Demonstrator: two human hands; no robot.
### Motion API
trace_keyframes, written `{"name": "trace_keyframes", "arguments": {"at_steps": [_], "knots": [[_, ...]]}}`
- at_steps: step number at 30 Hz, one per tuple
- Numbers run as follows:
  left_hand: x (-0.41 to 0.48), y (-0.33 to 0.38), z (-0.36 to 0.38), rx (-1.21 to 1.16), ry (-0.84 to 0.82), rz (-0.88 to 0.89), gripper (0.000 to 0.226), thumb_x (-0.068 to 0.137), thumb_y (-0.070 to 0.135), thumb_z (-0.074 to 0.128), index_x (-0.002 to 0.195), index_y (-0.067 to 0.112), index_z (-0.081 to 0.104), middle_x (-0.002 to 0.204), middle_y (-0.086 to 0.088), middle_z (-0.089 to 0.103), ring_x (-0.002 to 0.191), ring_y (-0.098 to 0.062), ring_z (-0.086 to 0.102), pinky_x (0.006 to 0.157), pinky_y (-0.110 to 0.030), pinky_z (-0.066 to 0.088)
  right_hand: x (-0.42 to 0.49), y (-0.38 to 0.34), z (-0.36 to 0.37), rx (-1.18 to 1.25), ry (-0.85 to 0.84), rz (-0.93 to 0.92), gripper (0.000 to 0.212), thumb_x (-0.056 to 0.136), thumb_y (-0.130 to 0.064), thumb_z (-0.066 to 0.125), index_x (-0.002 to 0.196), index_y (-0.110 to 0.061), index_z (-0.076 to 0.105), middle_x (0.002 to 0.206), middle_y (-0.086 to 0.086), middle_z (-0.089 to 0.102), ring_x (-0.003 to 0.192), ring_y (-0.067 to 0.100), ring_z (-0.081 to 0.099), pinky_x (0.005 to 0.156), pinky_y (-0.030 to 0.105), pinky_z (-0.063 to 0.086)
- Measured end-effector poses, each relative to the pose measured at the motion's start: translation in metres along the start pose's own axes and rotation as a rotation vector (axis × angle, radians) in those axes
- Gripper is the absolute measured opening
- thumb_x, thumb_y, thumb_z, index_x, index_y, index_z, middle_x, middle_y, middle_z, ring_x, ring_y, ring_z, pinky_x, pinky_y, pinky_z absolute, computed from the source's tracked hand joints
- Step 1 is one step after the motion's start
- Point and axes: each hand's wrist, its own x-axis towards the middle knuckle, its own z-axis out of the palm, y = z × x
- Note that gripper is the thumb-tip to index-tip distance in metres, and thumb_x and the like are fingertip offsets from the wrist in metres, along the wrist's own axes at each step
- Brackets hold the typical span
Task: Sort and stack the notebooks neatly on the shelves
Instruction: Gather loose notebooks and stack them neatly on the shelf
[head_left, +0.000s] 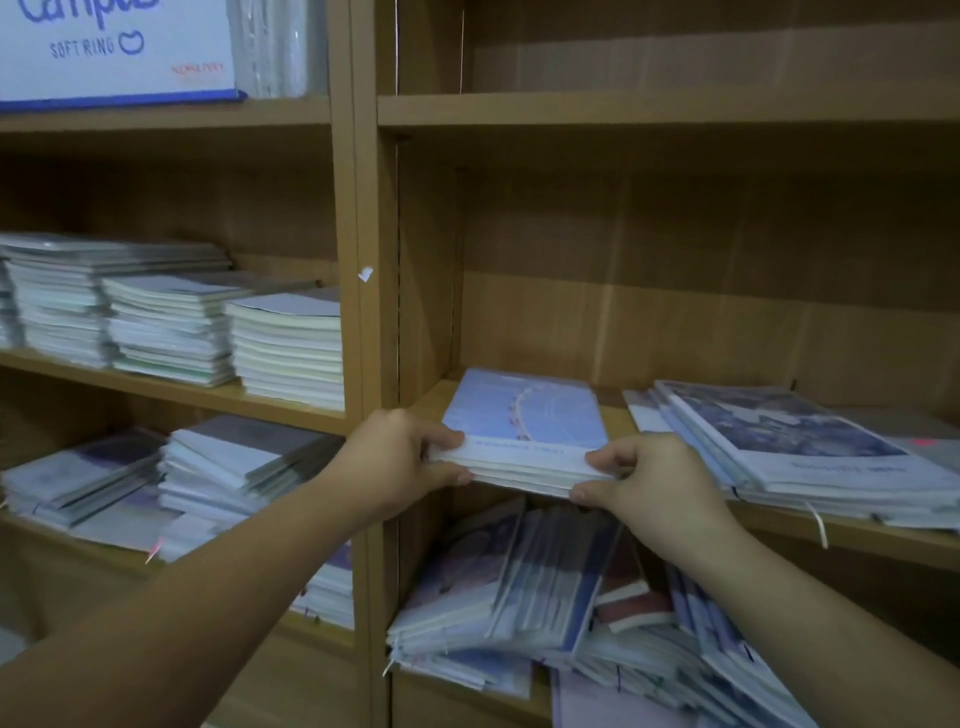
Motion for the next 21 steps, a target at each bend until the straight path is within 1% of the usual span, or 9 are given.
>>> {"name": "trace_keyframes", "arguments": {"at_steps": [4,7,9,10,12,15,17,19,21], "knots": [[0.008,-0.010,-0.011,0.081,-0.040,-0.040,0.058,0.077,0.054,0.083,0.129,0.031,0.069,0.128,0.008,0.067,0.109,-0.011,0.062,0.095,-0.030,0.053,0.012,-0.014,0.013,0.013,-0.030,-0.005,0.039,0.066,-0.030,0.096,0.099,-0.020,0.078,0.101,-0.005,0.070,0.093,0.010,0.064,0.079,0.022,0.044],[0.007,-0.009,-0.021,0.426,-0.005,0.026,0.052,0.087,0.065,0.064,0.128,0.033,0.067,0.125,0.006,0.058,0.117,-0.017,0.050,0.094,-0.035,0.050,0.023,-0.031,0.023,-0.033,-0.061,-0.002,0.034,0.060,-0.037,0.097,0.083,-0.029,0.075,0.094,-0.007,0.071,0.087,0.013,0.066,0.077,0.028,0.054],[0.006,-0.006,-0.019,0.602,0.050,0.163,0.042,0.096,0.062,0.050,0.118,0.031,0.069,0.119,0.005,0.056,0.114,-0.019,0.048,0.088,-0.034,0.049,0.028,-0.039,0.026,-0.009,-0.083,-0.012,0.033,0.062,-0.034,0.097,0.084,-0.028,0.072,0.094,-0.006,0.070,0.084,0.012,0.064,0.067,0.023,0.050],[0.007,-0.007,-0.016,0.595,0.056,0.200,0.037,0.099,0.056,0.047,0.114,0.032,0.070,0.116,0.005,0.057,0.111,-0.019,0.050,0.086,-0.034,0.049,0.028,-0.041,0.029,-0.008,-0.090,-0.020,0.033,0.066,-0.033,0.095,0.089,-0.026,0.073,0.095,-0.007,0.068,0.085,0.011,0.062,0.062,0.020,0.045],[0.009,-0.010,-0.011,0.533,0.052,0.212,0.027,0.101,0.047,0.046,0.107,0.033,0.068,0.107,0.007,0.060,0.105,-0.019,0.055,0.081,-0.037,0.051,0.025,-0.041,0.038,0.049,-0.093,-0.042,0.034,0.070,-0.033,0.093,0.097,-0.024,0.073,0.097,-0.008,0.066,0.093,0.012,0.063,0.064,0.018,0.041],[0.009,-0.006,-0.013,0.539,0.051,0.103,0.019,0.100,0.043,0.050,0.102,0.032,0.066,0.104,0.006,0.060,0.103,-0.019,0.057,0.079,-0.037,0.053,0.015,-0.035,0.038,0.203,-0.176,-0.070,0.047,0.074,-0.034,0.090,0.117,-0.025,0.073,0.108,-0.008,0.068,0.103,0.008,0.064,0.079,0.018,0.046],[0.010,0.001,-0.012,0.615,0.009,0.070,0.015,0.099,0.035,0.051,0.102,0.030,0.065,0.107,0.005,0.059,0.105,-0.021,0.058,0.081,-0.038,0.055,0.014,-0.022,0.017,0.201,-0.144,-0.142,0.053,0.077,-0.037,0.087,0.126,-0.028,0.069,0.116,-0.008,0.070,0.104,0.002,0.062,0.091,0.023,0.051],[0.010,0.021,-0.004,0.563,0.112,0.181,0.019,0.092,0.026,0.056,0.106,0.027,0.070,0.117,0.001,0.062,0.108,-0.028,0.061,0.080,-0.038,0.057,0.014,-0.005,-0.018,0.156,-0.007,-0.239,0.036,0.082,-0.035,0.082,0.116,-0.028,0.073,0.106,-0.012,0.073,0.096,-0.002,0.066,0.091,0.030,0.056],[0.008,0.057,0.013,0.320,0.230,0.317,0.028,0.084,0.024,0.059,0.107,0.020,0.076,0.118,-0.006,0.069,0.103,-0.032,0.067,0.080,-0.039,0.059,0.011,0.018,-0.055,0.046,0.095,-0.284,0.013,0.087,-0.034,0.075,0.097,-0.026,0.078,0.092,-0.013,0.075,0.088,-0.002,0.068,0.085,0.030,0.056]]}}
